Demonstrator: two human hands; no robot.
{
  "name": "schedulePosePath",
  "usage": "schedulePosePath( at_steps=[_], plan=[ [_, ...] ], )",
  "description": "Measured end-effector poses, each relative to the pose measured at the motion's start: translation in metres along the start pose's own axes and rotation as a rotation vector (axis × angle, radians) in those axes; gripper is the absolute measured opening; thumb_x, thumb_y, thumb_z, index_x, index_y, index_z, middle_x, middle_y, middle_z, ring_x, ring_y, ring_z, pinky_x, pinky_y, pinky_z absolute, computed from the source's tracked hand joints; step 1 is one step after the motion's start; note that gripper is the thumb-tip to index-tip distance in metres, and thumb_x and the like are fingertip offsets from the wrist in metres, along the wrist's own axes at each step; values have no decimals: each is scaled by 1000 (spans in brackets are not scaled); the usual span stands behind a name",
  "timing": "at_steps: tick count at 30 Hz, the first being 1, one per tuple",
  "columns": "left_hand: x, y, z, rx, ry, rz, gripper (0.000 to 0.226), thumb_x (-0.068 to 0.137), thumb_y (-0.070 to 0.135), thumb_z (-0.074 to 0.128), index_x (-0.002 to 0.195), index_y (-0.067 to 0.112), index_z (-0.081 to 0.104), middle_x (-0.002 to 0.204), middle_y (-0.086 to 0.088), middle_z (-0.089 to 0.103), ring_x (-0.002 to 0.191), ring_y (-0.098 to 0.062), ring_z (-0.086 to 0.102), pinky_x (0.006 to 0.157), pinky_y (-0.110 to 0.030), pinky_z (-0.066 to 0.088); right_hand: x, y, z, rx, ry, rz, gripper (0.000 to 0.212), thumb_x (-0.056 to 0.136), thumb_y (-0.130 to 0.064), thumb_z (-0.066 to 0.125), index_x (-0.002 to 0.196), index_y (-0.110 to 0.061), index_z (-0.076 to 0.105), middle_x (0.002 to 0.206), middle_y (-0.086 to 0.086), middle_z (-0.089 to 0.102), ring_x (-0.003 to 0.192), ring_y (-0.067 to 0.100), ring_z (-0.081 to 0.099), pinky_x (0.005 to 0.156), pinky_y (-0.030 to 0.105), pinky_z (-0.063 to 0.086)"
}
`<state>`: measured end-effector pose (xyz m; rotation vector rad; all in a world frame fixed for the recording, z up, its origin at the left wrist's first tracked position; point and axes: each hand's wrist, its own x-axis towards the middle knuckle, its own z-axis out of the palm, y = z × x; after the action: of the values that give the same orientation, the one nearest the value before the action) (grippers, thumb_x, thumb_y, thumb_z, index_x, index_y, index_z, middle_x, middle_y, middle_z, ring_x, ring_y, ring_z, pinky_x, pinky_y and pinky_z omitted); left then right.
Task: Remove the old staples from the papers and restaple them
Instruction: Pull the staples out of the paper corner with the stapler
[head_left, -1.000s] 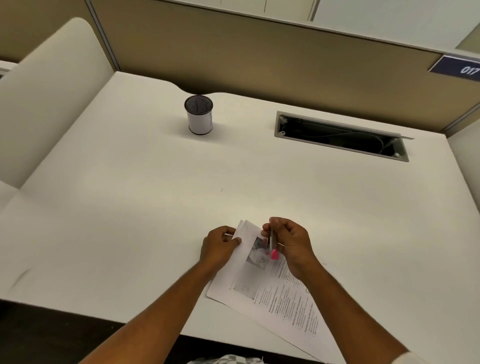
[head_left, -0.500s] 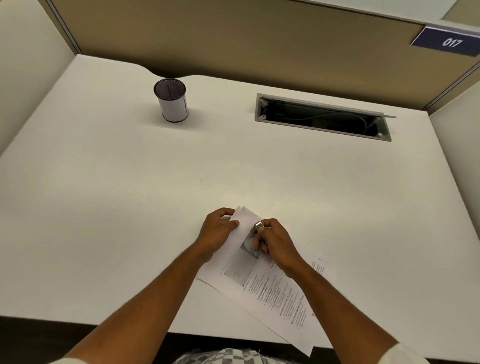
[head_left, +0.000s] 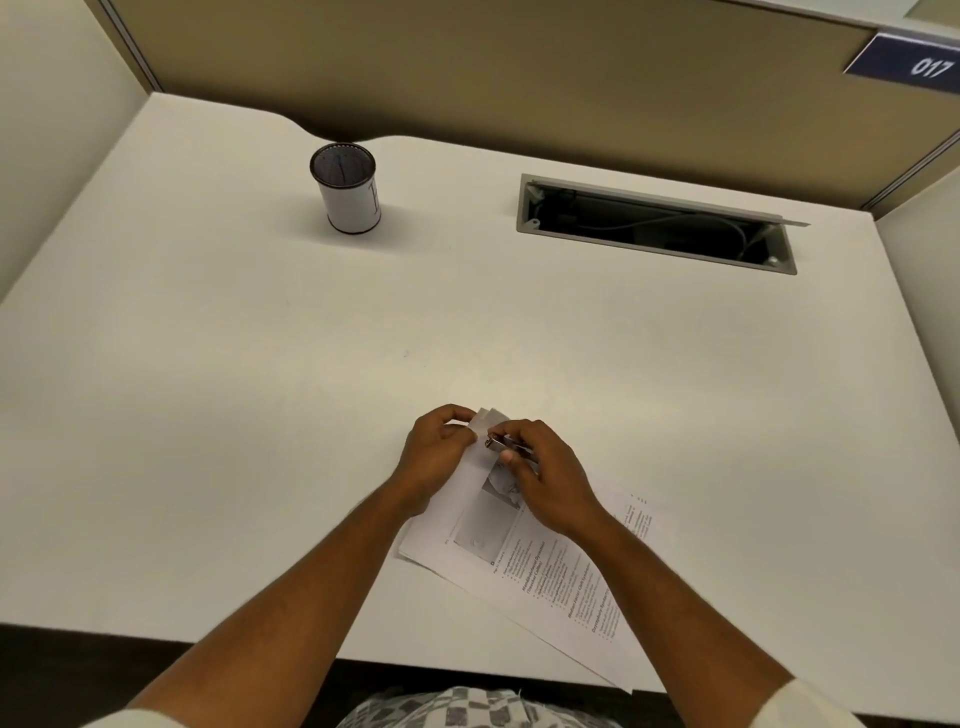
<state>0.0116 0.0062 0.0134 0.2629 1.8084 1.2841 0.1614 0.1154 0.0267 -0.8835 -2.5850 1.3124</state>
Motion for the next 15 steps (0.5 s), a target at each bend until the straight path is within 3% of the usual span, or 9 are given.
schedulePosePath(
  at_steps=[2, 5, 8, 15],
  plan=[
    [2, 0, 0, -2, 16, 4, 7, 96, 18, 65, 100, 17, 70, 96, -10, 78, 92, -34, 74, 85, -49, 60, 0, -2, 1, 32, 14, 12, 26, 102, -23, 59, 126, -30, 64, 125, -14, 65, 116, 8, 62, 98, 40, 55],
    [3, 3, -1, -16, 10, 42, 21, 95, 29, 71, 99, 8, 71, 100, -13, 77, 100, -37, 71, 93, -54, 57, 1, -3, 3, 110, 52, 77, 24, 99, -21, 64, 122, -28, 67, 119, -20, 68, 113, 2, 64, 97, 36, 56],
    [3, 0, -4, -40, -13, 39, 22, 95, 27, 71, 105, 7, 73, 101, -13, 79, 98, -36, 74, 93, -57, 59, 3, -1, 4, 182, 105, 165, 23, 96, -19, 69, 118, -22, 71, 113, -14, 73, 107, 3, 68, 96, 37, 58],
    [0, -14, -7, -92, -36, 82, 16, 92, 20, 75, 105, 11, 79, 101, -3, 81, 98, -20, 76, 94, -40, 61, 1, 2, 7, 240, 150, 201, 21, 94, -19, 72, 115, -19, 75, 108, -11, 76, 101, 2, 70, 93, 29, 58]
  ],
)
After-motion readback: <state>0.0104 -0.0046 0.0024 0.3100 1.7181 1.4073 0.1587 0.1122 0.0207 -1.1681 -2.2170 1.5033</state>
